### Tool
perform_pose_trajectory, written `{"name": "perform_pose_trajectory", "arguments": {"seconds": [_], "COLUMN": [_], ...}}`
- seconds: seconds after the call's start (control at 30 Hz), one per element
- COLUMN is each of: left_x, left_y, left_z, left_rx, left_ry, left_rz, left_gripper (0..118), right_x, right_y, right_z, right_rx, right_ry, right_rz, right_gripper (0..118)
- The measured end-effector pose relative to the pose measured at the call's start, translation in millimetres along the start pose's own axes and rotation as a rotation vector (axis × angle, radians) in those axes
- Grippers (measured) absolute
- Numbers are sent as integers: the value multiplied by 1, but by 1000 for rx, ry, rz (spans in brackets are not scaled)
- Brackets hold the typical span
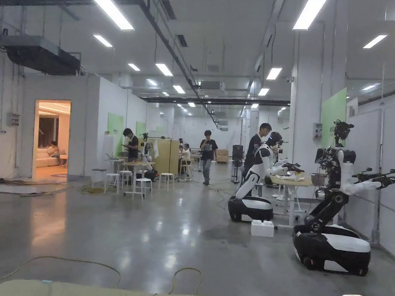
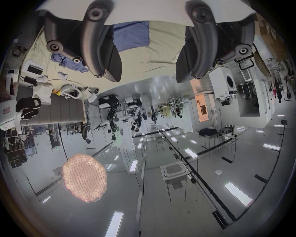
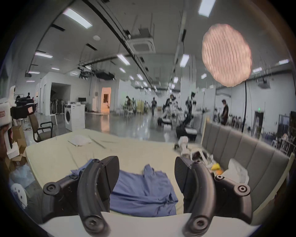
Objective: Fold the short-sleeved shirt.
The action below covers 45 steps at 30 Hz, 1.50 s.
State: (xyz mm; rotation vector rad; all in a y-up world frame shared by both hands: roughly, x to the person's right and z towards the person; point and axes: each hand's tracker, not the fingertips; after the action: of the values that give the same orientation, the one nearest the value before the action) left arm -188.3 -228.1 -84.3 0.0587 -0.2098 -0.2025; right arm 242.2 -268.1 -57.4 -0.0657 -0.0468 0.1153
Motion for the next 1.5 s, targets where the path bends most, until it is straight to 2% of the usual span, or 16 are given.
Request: {"name": "perform_pose_trajectory", "arguments": {"seconds": [0.03,0.07,0.1,0.13,0.17,0.2,0.23,0.33,0.7,0.9,0.97,1.03,1.07,1.1,1.33,1.5], "left_x": [3,5,8,10,16,16,16,26,11,-12,-19,-26,-27,-25,-14,-15], "left_y": [3,5,7,8,8,8,16,24,4,-56,-98,-146,-165,-189,-296,-328], "left_z": [7,13,18,22,31,38,41,43,21,-37,-63,-103,-120,-141,-222,-239], "left_rx": [4,8,16,21,58,88,82,63,31,-220,-284,-424,-478,-541,-847,-933], "left_ry": [-13,-14,-16,-17,32,21,-31,-9,-44,-116,-131,-169,-180,-170,-8,36], "left_rz": [6,23,33,43,85,112,133,123,168,275,330,410,422,437,447,477], "left_gripper": [72,55,23,0,0,0,0,0,0,0,16,46,66,70,70,52], "right_x": [-5,-8,-8,-8,-10,-12,-13,-16,-4,-1,0,0,1,2,11,26], "right_y": [3,5,9,11,12,11,12,12,-2,-23,-31,-35,-38,-40,-54,-69], "right_z": [7,10,14,17,22,25,29,31,19,13,9,7,6,4,2,-1], "right_rx": [22,29,28,31,43,91,113,106,52,-39,-71,-90,-96,-111,-198,-274], "right_ry": [-4,-7,11,46,51,15,13,0,17,44,48,38,35,37,-17,-55], "right_rz": [13,9,-24,-76,-108,-97,-86,-63,-167,-199,-210,-209,-211,-216,-171,-203], "right_gripper": [72,60,44,17,2,0,0,0,0,0,0,0,0,0,0,0]}}
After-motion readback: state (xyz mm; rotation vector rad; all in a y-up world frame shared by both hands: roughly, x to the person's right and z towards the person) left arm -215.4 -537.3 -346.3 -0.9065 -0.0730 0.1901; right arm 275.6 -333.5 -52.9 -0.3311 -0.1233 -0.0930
